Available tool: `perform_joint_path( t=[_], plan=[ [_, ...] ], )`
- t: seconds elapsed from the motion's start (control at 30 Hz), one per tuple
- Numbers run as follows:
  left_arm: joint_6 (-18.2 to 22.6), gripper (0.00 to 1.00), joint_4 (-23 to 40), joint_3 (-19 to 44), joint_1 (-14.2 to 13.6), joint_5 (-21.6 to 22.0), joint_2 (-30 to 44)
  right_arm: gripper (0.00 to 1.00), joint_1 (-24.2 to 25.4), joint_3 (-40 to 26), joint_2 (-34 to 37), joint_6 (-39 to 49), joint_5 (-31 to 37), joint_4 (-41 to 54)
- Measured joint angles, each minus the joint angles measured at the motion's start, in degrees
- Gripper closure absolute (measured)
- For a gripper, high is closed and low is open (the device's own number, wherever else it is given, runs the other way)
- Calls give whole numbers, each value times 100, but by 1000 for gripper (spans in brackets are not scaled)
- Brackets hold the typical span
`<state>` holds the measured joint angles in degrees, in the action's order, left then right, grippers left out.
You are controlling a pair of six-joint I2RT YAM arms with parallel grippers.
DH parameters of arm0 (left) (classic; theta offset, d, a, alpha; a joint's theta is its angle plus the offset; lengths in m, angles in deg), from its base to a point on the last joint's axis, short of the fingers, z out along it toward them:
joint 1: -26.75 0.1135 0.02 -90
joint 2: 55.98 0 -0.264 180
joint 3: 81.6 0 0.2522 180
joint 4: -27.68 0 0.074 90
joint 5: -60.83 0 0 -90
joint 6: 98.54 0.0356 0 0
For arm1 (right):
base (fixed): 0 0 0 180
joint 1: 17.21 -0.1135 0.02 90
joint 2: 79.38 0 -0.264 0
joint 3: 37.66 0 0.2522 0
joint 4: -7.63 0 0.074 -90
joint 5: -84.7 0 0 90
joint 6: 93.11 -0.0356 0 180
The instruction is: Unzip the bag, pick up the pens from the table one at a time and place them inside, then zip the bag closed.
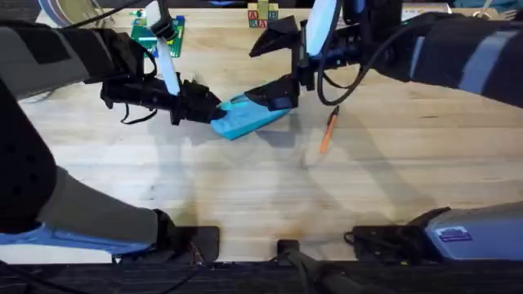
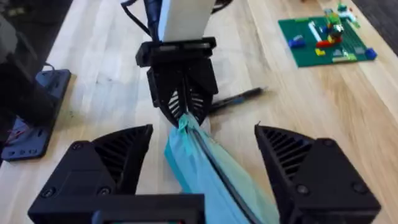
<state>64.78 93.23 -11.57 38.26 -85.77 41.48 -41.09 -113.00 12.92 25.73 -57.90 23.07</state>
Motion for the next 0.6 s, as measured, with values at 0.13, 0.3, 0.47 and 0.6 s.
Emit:
perform_joint_path(
  t=[0.13, 0.3, 0.47, 0.6],
  plan=[
    [0, 959, 0, 0, 0, 0, -1, 4, 6, 0, -364, -16, 373, 572],
    [1, 959, 1, 0, 0, -1, -1, 5, 12, 0, -823, -26, 795, 1240],
    [0, 959, 0, 0, 0, 0, -1, 4, 11, 0, -1223, -37, 1247, 1780],
    [0, 959, 0, 0, 0, 0, -1, 4, 13, 0, -1514, -36, 1531, 2074]
  ],
)
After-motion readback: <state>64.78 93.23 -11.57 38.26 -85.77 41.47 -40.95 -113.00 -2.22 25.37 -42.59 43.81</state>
